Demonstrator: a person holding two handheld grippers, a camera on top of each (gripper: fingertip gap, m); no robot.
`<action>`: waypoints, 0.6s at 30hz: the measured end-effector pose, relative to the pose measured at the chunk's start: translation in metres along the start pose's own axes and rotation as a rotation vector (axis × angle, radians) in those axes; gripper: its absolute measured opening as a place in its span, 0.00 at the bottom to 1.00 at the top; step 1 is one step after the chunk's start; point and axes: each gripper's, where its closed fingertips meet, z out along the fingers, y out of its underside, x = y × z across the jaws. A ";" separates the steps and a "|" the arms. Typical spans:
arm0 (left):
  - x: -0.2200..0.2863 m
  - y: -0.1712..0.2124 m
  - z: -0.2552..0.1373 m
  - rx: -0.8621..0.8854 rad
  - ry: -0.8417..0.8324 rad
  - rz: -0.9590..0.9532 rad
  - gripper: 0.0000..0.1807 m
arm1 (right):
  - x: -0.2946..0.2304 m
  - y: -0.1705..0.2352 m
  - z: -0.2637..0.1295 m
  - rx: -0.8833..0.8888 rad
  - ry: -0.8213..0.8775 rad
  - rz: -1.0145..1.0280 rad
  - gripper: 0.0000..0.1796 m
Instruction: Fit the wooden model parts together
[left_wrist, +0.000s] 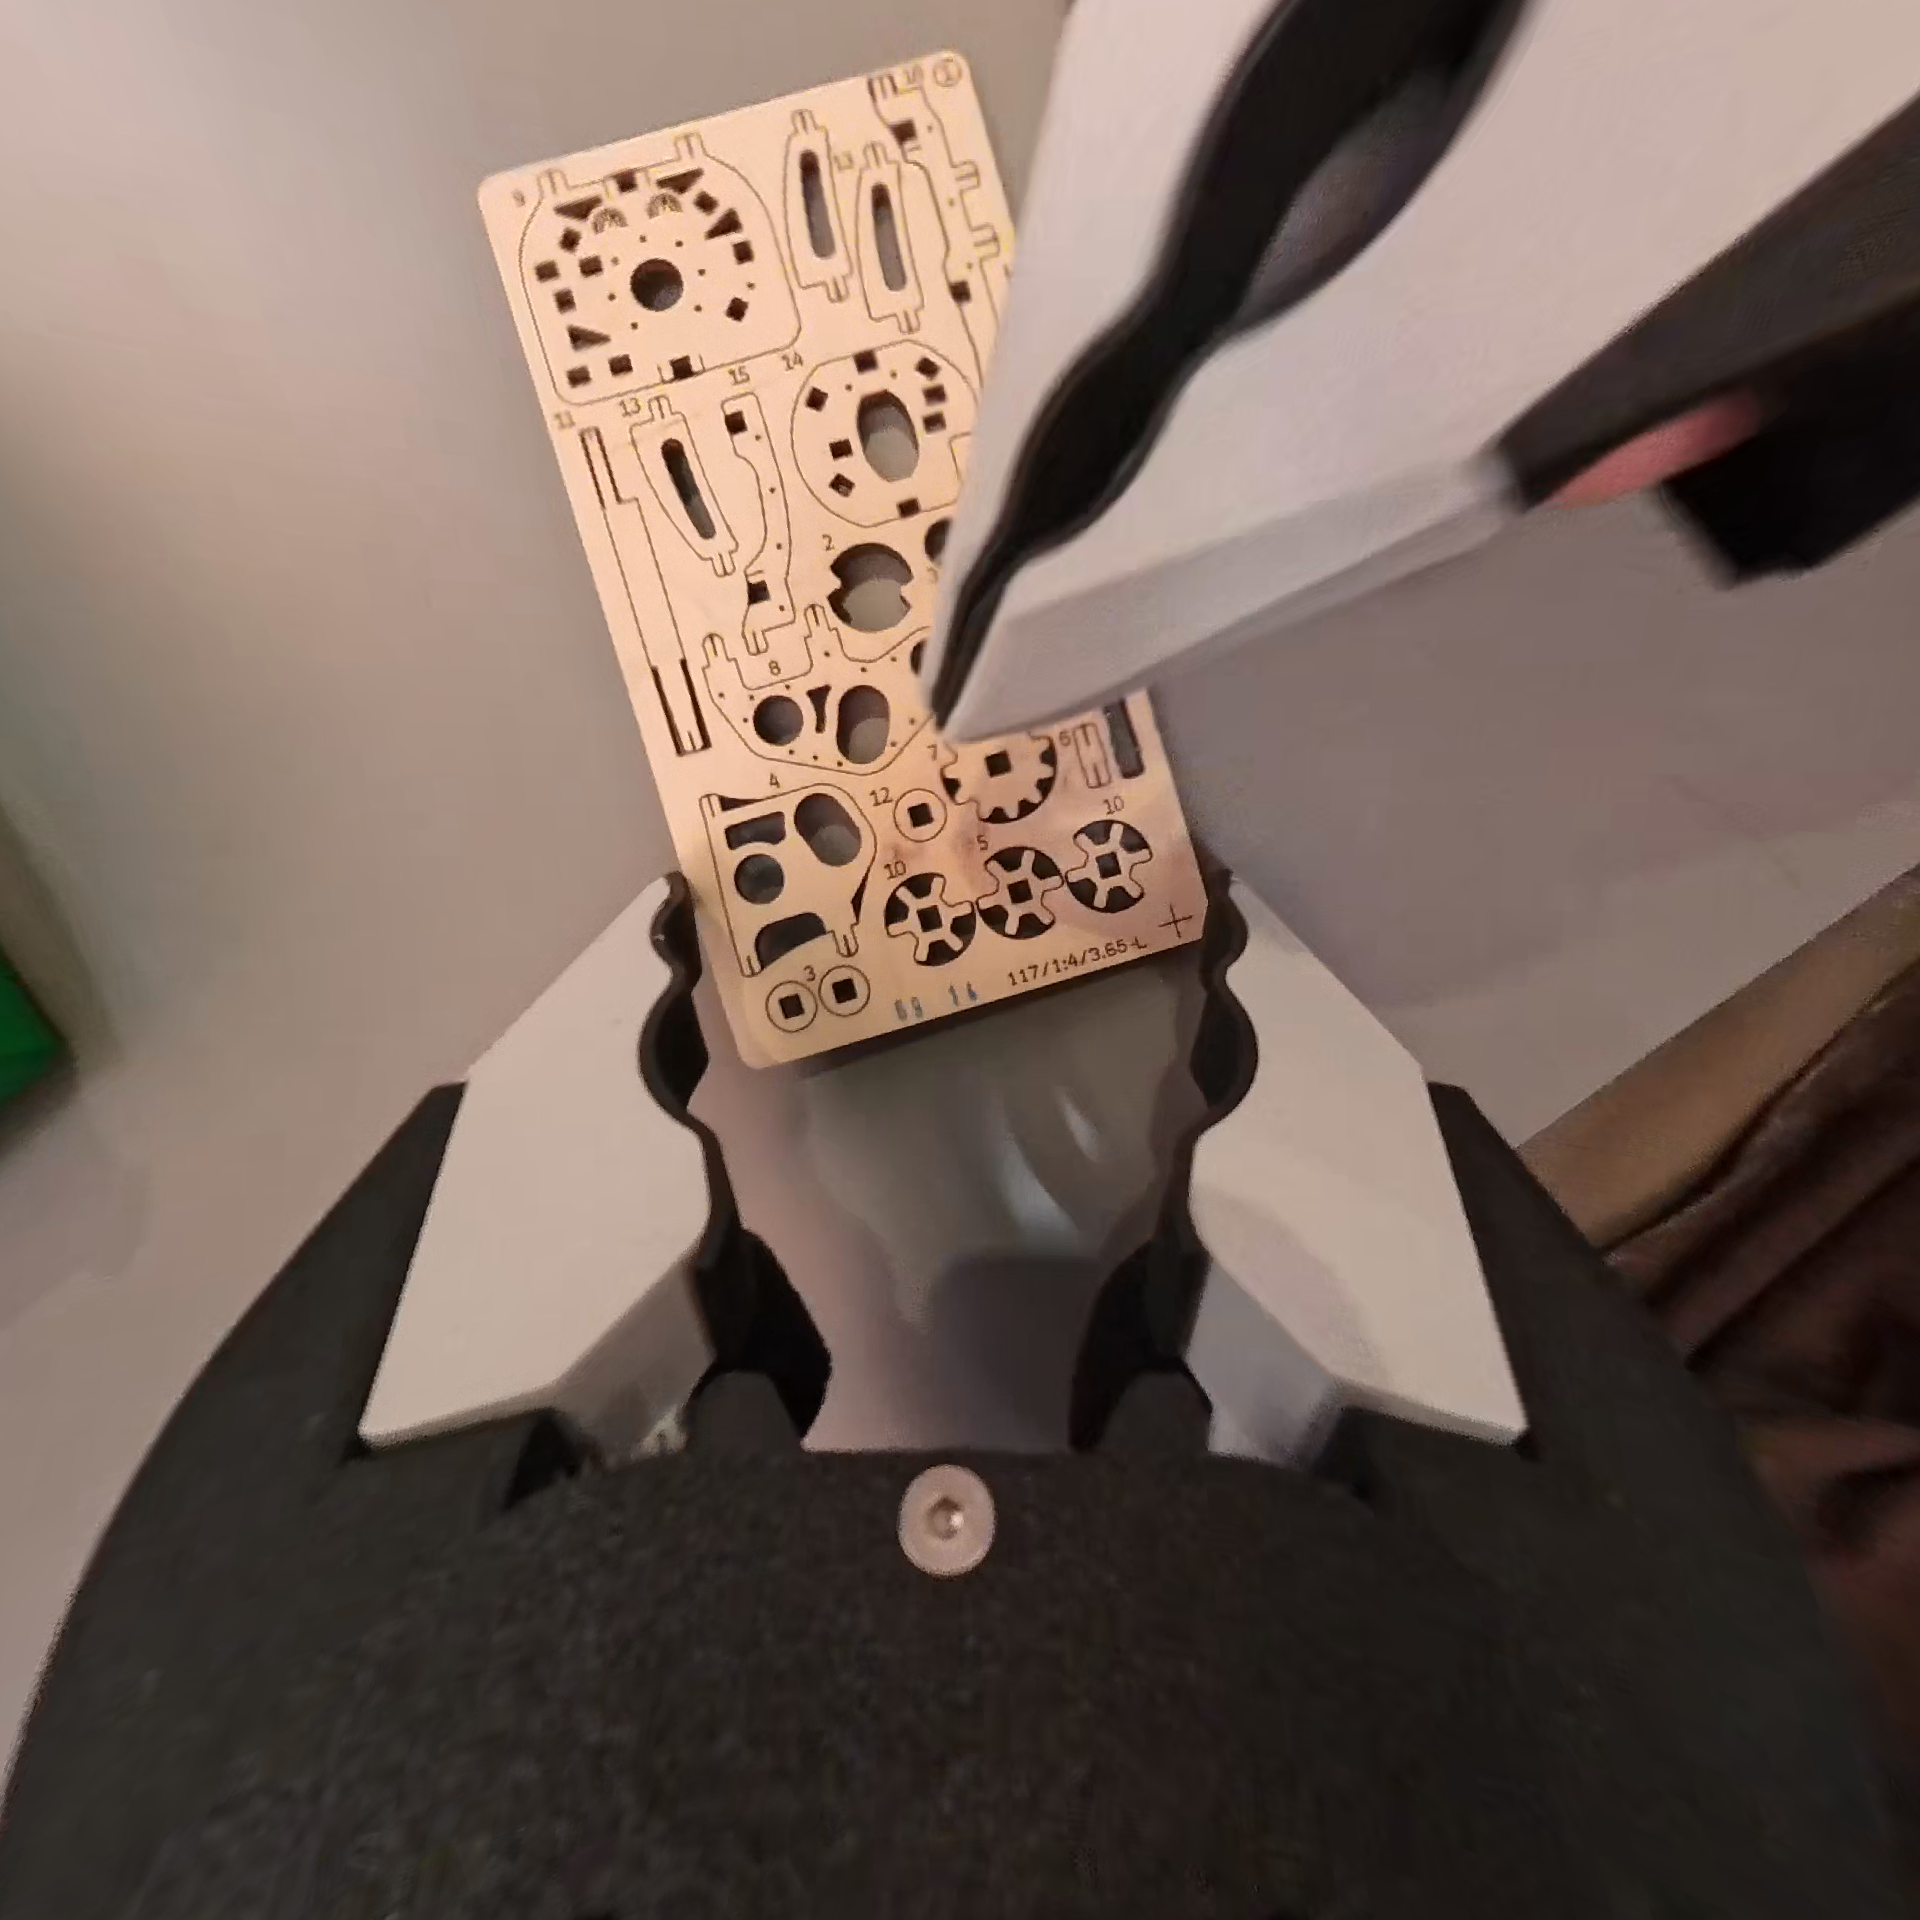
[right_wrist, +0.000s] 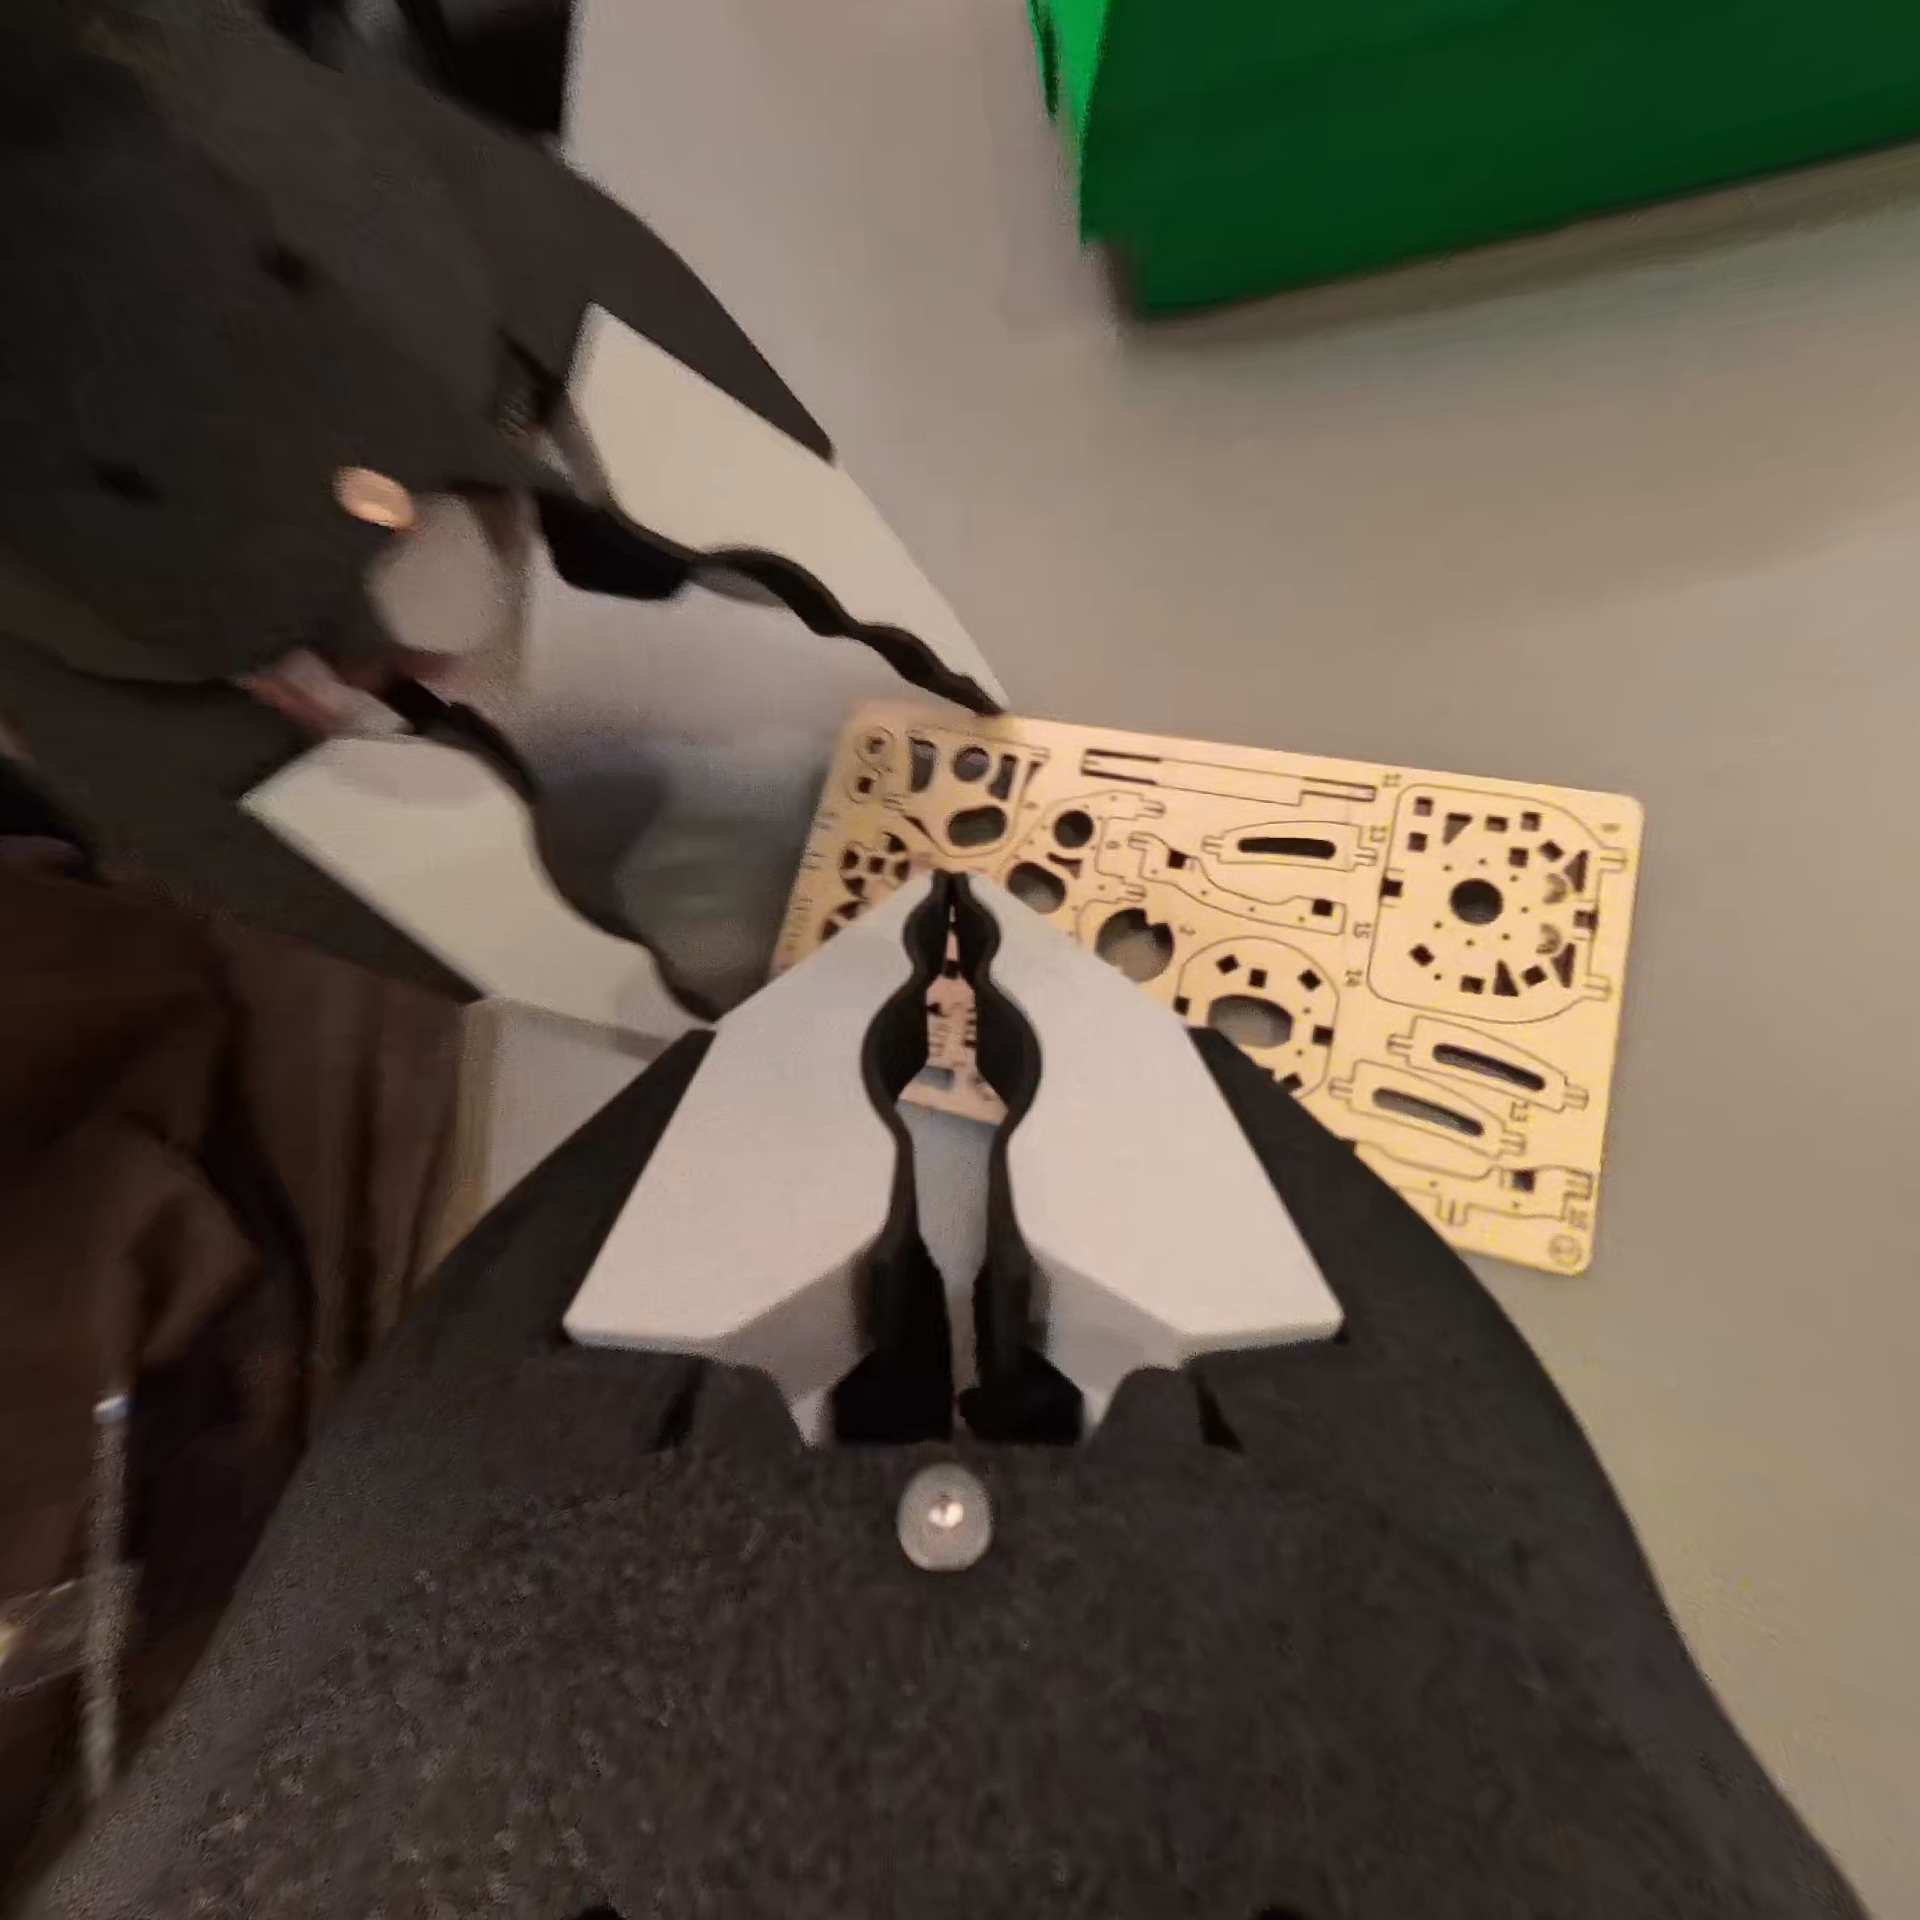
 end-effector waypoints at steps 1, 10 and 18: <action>0.000 0.000 0.000 0.000 -0.001 0.008 0.52 | 0.002 0.002 0.008 -0.024 0.012 -0.010 0.00; 0.011 -0.004 0.003 0.052 0.037 0.003 0.52 | 0.001 0.002 0.036 -0.013 0.020 0.062 0.00; 0.014 -0.004 0.004 0.058 0.045 -0.042 0.51 | 0.001 0.008 0.037 -0.073 0.015 0.085 0.00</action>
